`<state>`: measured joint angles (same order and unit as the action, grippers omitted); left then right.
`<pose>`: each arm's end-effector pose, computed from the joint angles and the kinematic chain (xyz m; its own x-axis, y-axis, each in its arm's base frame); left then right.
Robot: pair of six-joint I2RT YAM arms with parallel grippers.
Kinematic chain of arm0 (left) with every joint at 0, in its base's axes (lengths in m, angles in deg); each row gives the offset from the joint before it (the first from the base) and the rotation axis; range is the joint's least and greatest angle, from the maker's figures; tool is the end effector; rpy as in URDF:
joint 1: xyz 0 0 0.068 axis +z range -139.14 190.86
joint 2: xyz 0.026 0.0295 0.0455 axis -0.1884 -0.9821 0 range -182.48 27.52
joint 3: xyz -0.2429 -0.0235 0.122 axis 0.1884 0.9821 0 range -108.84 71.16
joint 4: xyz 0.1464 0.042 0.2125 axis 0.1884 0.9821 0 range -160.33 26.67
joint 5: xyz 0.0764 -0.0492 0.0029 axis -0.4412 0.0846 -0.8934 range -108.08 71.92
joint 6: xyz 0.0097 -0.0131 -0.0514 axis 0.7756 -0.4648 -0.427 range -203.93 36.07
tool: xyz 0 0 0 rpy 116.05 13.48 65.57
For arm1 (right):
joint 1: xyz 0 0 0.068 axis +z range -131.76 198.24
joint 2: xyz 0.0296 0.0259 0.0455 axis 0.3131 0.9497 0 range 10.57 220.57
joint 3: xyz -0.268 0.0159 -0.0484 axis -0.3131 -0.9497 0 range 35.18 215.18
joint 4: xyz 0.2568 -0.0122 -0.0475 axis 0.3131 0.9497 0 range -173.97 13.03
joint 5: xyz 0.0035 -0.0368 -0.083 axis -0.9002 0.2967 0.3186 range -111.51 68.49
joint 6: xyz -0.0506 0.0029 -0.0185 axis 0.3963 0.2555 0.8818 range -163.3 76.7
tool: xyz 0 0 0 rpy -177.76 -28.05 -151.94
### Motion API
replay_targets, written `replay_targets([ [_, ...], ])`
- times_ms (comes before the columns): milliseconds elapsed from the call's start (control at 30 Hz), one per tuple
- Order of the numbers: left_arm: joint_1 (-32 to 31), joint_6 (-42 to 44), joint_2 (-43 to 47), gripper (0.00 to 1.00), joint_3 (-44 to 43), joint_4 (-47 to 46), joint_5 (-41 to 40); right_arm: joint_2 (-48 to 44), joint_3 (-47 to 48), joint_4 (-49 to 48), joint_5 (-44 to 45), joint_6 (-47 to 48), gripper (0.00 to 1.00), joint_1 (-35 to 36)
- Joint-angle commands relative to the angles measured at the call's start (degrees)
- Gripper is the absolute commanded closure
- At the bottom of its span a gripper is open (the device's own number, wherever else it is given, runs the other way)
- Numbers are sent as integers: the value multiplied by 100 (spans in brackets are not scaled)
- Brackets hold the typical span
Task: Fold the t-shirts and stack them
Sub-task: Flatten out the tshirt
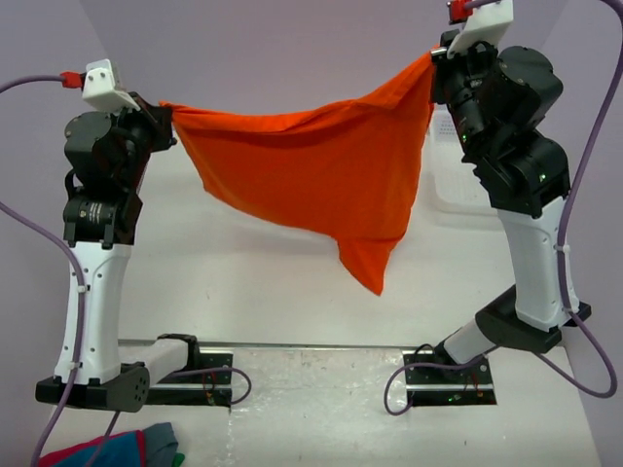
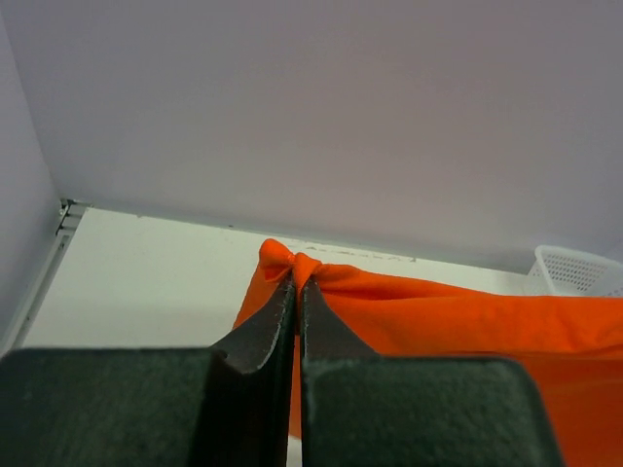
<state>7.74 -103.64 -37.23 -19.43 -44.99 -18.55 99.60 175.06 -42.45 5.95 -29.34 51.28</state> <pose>0.2110 -0.0113 0.5140 -0.0075 -0.3373 -0.9413 0.0465 0.9402 -0.3373 0.2000 0.1104 0.6224 0.1566 -0.1536 -0.9756 -0.0663 0.9840 -0.1656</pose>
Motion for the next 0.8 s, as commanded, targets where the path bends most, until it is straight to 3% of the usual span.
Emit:
replay_targets([
  [0,39,248,199,100,-495,-461,-41,-333,339,-601,180,380,100,-34],
  [200,39,107,770,100,-477,-171,203,-1194,-311,-592,259,274,100,62],
  [367,39,46,1175,100,-697,181,355,-1845,-409,-724,794,642,100,808],
  [500,39,-25,1289,100,-1048,480,451,-1969,-303,-794,1235,925,100,1582],
  [767,39,-429,640,100,-1620,849,478,-1513,-303,-882,1173,1039,100,1653],
])
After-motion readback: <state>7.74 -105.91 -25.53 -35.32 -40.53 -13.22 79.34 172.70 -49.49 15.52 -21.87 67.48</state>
